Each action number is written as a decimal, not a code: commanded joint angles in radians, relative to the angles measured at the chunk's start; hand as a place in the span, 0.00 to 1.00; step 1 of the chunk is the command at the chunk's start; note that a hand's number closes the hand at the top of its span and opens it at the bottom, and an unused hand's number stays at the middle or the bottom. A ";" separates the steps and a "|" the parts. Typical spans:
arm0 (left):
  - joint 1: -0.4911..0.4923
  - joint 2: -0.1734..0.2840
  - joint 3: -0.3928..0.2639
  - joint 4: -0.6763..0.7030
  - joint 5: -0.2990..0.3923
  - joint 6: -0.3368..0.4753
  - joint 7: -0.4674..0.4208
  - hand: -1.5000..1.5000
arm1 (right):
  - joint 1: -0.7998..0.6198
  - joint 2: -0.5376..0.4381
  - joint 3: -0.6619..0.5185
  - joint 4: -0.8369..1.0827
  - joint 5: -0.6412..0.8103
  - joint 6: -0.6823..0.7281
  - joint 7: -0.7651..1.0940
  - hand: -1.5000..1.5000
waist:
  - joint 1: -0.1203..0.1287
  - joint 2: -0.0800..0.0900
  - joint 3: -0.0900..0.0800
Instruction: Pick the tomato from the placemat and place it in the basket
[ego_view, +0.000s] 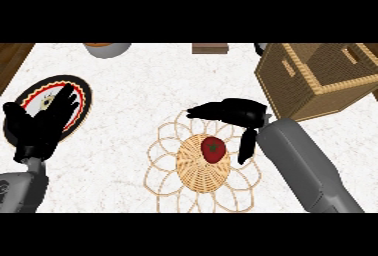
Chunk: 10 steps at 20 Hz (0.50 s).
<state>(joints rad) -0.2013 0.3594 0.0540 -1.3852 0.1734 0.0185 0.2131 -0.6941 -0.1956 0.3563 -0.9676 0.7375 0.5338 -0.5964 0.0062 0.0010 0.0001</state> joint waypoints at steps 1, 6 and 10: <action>-0.006 -0.036 -0.009 -0.006 -0.037 0.030 0.008 0.50 | 0.044 -0.003 0.009 -0.061 0.001 0.057 -0.063 0.00 | -0.006 -0.002 0.000; 0.046 -0.023 0.037 0.035 -0.029 -0.041 -0.076 0.50 | 0.043 0.009 0.015 -0.056 0.042 0.033 -0.041 0.00 | -0.003 -0.001 0.000; -0.063 -0.021 0.048 0.050 -0.050 -0.029 -0.012 0.50 | 0.077 -0.006 0.018 -0.036 0.096 -0.034 -0.070 0.00 | -0.005 0.000 0.000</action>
<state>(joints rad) -0.2003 0.3326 0.0782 -1.3979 0.1356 0.0097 0.2167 -0.6215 -0.1936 0.3811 -1.0228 0.7964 0.4894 -0.6133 0.0030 0.0001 0.0000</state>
